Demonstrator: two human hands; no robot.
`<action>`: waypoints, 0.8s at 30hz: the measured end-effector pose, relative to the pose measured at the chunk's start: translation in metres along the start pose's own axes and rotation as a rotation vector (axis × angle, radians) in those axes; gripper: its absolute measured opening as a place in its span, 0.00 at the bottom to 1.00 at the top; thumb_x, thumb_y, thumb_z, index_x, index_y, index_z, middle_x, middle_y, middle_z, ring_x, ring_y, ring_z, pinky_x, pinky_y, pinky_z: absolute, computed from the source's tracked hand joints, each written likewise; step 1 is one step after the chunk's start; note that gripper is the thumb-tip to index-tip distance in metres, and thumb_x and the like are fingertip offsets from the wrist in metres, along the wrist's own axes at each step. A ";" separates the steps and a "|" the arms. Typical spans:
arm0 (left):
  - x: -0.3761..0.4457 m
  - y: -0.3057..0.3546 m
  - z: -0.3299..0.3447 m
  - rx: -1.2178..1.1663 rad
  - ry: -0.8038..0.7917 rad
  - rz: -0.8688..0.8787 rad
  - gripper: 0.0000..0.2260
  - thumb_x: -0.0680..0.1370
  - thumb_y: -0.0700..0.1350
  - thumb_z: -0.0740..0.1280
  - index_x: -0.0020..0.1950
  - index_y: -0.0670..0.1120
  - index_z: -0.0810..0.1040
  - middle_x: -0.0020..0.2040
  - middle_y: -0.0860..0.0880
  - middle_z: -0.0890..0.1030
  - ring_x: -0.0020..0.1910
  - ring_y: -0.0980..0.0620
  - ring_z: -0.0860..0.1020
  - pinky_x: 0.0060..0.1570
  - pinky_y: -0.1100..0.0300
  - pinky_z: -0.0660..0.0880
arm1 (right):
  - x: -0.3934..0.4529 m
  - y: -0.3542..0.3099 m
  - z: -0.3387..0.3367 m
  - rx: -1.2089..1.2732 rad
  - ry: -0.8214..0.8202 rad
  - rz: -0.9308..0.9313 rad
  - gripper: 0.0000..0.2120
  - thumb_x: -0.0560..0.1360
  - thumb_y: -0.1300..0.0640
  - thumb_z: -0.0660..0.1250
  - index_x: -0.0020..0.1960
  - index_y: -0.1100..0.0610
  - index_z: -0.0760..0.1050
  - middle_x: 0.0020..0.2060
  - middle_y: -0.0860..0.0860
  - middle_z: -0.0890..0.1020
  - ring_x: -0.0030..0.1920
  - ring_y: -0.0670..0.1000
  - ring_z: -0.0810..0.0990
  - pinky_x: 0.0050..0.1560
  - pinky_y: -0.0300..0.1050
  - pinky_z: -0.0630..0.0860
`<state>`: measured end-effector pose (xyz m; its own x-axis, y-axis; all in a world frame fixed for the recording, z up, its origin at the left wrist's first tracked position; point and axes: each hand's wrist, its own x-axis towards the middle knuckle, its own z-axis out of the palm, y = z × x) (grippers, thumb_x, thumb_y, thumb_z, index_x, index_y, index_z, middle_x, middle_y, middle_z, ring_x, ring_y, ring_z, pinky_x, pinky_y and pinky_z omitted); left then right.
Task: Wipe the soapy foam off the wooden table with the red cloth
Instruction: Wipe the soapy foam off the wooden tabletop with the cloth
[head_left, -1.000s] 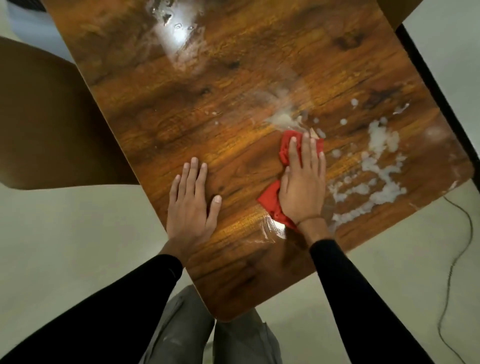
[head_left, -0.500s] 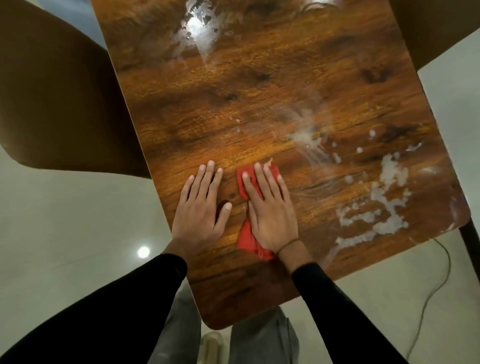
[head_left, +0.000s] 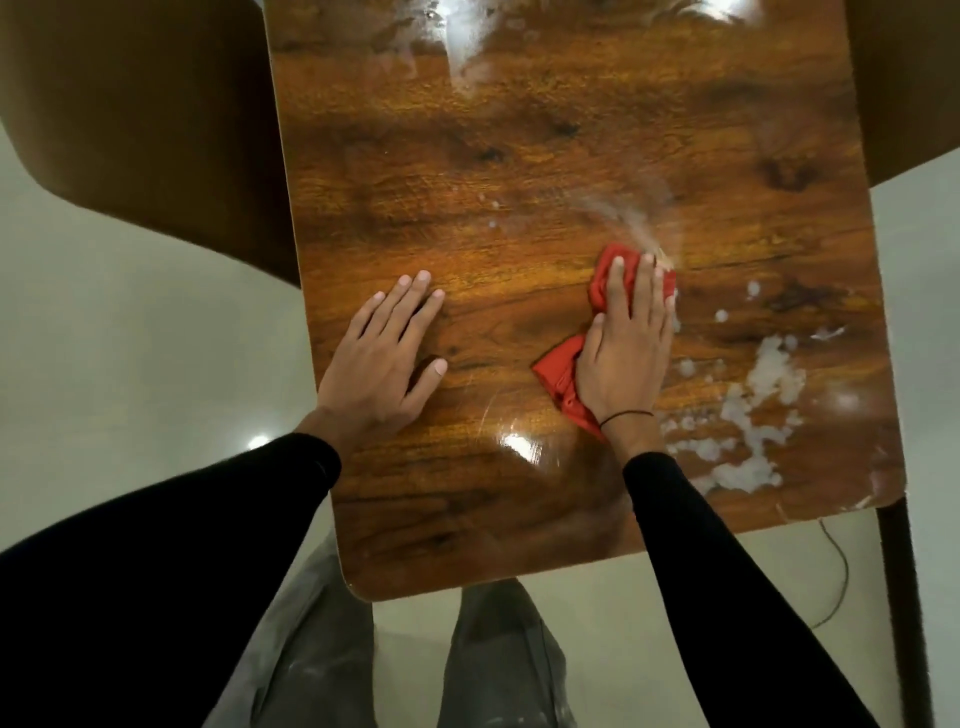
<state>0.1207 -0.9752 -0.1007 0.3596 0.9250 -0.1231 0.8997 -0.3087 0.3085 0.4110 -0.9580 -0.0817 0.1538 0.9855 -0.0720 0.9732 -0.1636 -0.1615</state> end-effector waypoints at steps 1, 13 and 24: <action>0.000 0.002 -0.001 -0.007 -0.006 -0.007 0.34 0.88 0.62 0.53 0.90 0.47 0.55 0.91 0.44 0.55 0.90 0.45 0.53 0.88 0.53 0.41 | -0.011 0.006 0.001 -0.007 -0.002 0.003 0.32 0.89 0.55 0.53 0.92 0.54 0.52 0.91 0.58 0.52 0.91 0.59 0.49 0.90 0.63 0.48; -0.063 0.091 0.016 -0.134 0.149 -0.292 0.29 0.90 0.53 0.54 0.90 0.43 0.58 0.91 0.43 0.54 0.90 0.44 0.52 0.89 0.50 0.45 | -0.132 -0.018 0.012 -0.013 -0.133 -0.554 0.35 0.88 0.49 0.55 0.92 0.55 0.49 0.91 0.60 0.49 0.91 0.60 0.47 0.89 0.64 0.51; -0.075 0.091 0.022 -0.234 0.235 -0.322 0.26 0.90 0.51 0.53 0.87 0.43 0.65 0.89 0.43 0.62 0.89 0.45 0.58 0.88 0.49 0.51 | -0.145 0.008 0.019 -0.040 -0.038 -0.187 0.36 0.87 0.52 0.57 0.92 0.56 0.49 0.91 0.61 0.50 0.91 0.62 0.49 0.90 0.66 0.50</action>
<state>0.1810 -1.0771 -0.0840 -0.0191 0.9991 -0.0383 0.8665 0.0357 0.4978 0.3929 -1.1028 -0.0914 -0.0358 0.9961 -0.0812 0.9904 0.0244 -0.1364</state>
